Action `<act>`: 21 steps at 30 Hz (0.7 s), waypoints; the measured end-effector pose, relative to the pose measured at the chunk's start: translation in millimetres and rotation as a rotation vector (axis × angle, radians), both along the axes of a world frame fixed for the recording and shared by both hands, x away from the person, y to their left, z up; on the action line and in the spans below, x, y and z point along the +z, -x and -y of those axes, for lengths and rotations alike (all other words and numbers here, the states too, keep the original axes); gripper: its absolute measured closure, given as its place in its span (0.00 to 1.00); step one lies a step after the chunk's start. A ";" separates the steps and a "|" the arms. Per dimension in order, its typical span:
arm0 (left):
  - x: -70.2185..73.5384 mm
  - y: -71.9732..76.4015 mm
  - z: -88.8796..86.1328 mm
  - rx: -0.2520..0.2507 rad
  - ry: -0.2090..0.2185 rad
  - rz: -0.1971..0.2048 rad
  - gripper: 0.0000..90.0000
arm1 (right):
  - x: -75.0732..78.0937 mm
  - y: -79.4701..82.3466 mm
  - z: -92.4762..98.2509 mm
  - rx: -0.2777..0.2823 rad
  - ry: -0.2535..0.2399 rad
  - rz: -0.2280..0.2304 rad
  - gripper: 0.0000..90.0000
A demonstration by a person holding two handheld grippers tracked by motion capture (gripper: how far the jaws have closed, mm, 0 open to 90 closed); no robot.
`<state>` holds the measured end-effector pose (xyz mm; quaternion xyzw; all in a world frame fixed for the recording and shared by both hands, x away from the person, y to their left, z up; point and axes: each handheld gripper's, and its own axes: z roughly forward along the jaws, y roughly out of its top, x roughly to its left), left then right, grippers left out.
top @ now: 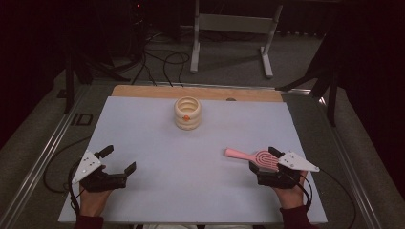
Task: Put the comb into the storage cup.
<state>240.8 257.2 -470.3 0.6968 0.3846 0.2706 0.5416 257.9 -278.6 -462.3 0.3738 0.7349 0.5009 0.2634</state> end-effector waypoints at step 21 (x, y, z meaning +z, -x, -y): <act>-4.6 1.0 1.1 0.016 0.003 -0.008 0.00 | 7.7 0.8 16.0 -0.008 0.010 -0.027 0.11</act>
